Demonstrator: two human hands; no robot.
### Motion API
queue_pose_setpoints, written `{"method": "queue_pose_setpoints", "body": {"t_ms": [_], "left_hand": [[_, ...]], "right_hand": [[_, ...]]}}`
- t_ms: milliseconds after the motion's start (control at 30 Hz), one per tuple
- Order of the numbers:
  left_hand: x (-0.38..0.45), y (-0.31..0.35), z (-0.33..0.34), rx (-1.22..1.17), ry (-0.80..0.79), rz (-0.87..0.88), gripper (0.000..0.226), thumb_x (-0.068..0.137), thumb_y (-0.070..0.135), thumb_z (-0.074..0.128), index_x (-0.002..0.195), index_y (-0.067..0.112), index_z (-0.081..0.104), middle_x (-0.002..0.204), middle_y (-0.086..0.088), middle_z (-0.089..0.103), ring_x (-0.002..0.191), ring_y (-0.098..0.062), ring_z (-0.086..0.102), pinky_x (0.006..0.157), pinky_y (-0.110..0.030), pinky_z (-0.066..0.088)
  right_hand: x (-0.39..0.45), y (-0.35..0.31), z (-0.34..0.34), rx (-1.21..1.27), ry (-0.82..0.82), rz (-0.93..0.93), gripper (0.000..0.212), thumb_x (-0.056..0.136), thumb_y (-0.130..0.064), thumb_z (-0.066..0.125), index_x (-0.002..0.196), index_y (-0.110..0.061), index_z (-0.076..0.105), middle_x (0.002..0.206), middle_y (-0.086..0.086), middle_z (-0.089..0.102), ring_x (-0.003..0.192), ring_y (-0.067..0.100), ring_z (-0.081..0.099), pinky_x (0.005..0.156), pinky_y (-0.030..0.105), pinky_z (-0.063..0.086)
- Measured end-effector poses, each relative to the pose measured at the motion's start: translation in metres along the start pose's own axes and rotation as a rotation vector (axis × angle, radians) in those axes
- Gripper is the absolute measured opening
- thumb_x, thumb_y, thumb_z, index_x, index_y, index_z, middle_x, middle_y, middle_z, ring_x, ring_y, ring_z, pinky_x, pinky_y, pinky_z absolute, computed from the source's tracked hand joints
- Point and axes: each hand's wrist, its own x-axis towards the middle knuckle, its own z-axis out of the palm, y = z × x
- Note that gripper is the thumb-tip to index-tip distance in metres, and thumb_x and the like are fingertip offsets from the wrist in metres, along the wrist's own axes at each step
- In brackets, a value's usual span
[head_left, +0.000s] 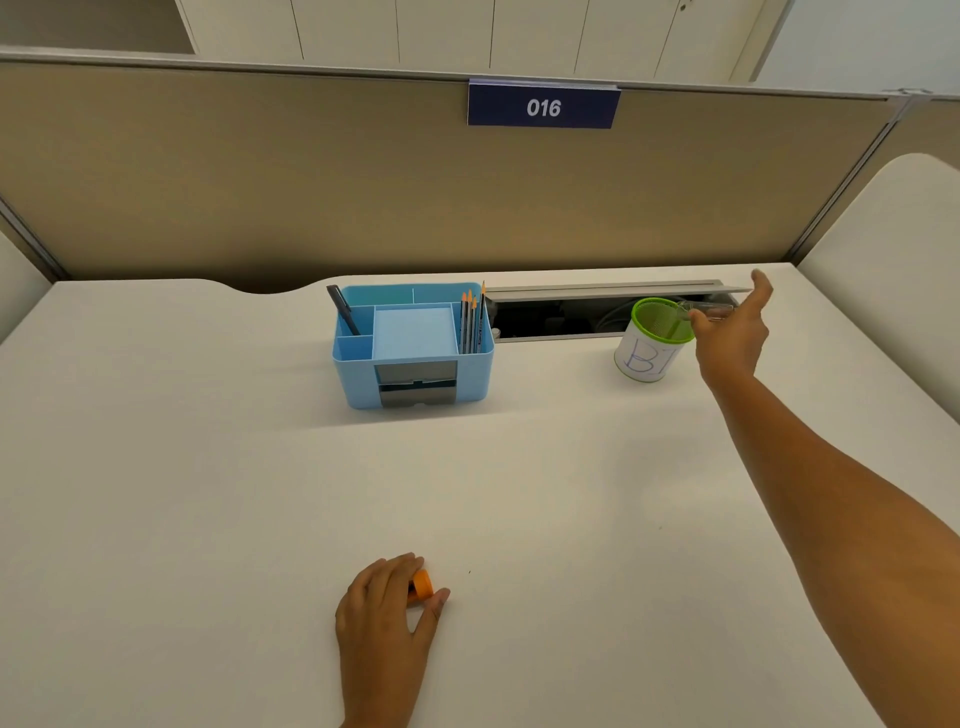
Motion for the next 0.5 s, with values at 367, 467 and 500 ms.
{"method": "queue_pose_setpoints", "body": {"t_ms": [367,467,500], "left_hand": [[-0.0003,0.0001,-0.0005,0.007,-0.015,-0.005,0.071,0.079,0.071,0.019,0.097,0.020,0.065,0.098,0.000,0.070,0.095,-0.028,0.062,0.075,-0.046,0.051],[0.0000,0.0007,-0.0009,0.004,-0.011,-0.002,0.070,0.080,0.071,0.019,0.096,0.020,0.065,0.097,0.000,0.070,0.093,-0.028,0.062,0.074,-0.046,0.051],[0.0003,0.0012,-0.0011,0.005,-0.011,0.000,0.069,0.080,0.070,0.019,0.096,0.020,0.065,0.097,0.000,0.070,0.093,-0.029,0.062,0.074,-0.045,0.051]], "right_hand": [[0.0024,0.0013,0.0050,-0.213,-0.082,-0.123,0.057,0.088,-0.010,0.057,0.140,-0.018,0.034,0.128,0.019,0.053,0.112,0.031,0.056,0.097,0.043,0.045],[0.0042,0.0051,0.0056,-0.272,-0.099,-0.170,0.042,0.087,-0.012,0.058,0.128,-0.011,0.050,0.123,0.021,0.056,0.108,0.036,0.059,0.093,0.045,0.048],[0.0039,0.0050,0.0055,-0.272,-0.094,-0.168,0.041,0.087,-0.012,0.057,0.127,-0.010,0.051,0.123,0.021,0.056,0.108,0.036,0.058,0.094,0.045,0.048]]}}
